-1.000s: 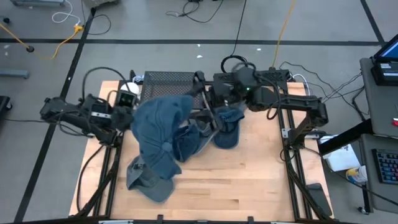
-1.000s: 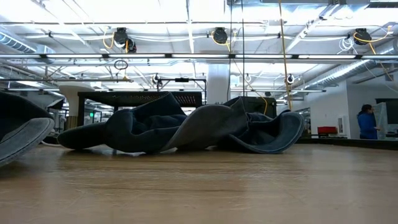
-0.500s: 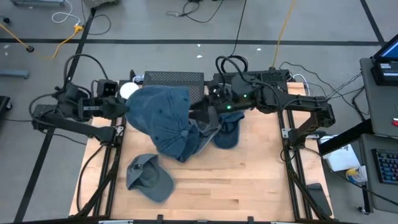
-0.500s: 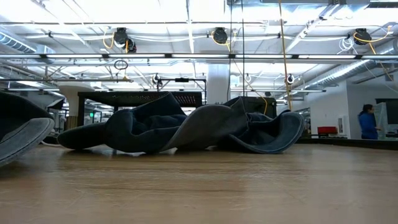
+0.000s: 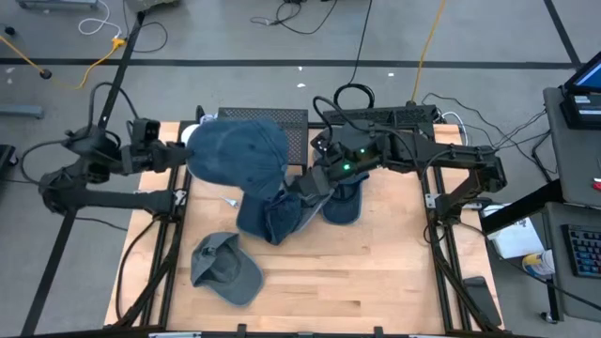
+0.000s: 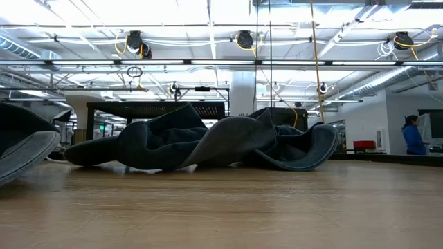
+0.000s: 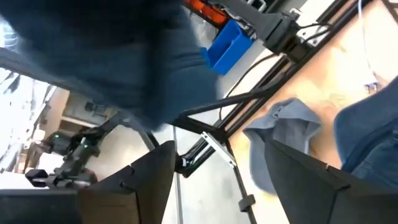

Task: Pick & Place hat
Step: Put the top right blue cap on the shelf

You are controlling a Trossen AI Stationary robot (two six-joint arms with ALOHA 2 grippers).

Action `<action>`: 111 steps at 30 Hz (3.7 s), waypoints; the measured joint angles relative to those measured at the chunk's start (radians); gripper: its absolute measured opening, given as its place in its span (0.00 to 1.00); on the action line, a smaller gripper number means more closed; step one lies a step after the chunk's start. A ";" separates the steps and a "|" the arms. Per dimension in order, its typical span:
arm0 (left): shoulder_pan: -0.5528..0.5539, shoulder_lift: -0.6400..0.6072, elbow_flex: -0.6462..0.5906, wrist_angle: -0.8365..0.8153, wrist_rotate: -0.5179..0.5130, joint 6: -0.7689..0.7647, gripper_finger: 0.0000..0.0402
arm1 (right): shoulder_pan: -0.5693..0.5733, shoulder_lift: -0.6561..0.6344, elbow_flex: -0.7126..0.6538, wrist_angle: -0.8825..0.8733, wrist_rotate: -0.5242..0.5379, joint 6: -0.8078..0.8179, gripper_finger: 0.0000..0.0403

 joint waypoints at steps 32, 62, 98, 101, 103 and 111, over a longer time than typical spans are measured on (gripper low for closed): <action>0.033 0.044 0.000 -0.117 -0.089 -0.067 0.02 | 0.000 -0.003 0.000 0.139 0.212 -0.135 0.40; 0.033 0.045 0.000 -0.309 -0.151 0.274 0.39 | -0.125 -0.042 0.000 0.319 0.130 -0.022 0.05; 0.033 0.045 0.000 -0.308 -0.097 0.320 0.40 | -0.392 0.332 0.083 0.599 -0.109 -0.186 0.05; 0.033 0.045 0.000 -0.308 -0.097 0.319 0.40 | -0.404 0.373 0.087 0.603 -0.165 -0.206 0.05; 0.033 0.045 0.000 -0.309 -0.098 0.322 0.40 | -0.413 0.389 0.086 0.590 -0.202 -0.217 0.05; 0.033 0.045 0.000 -0.309 -0.142 0.324 0.40 | -0.435 0.426 0.085 0.570 -0.242 -0.297 0.05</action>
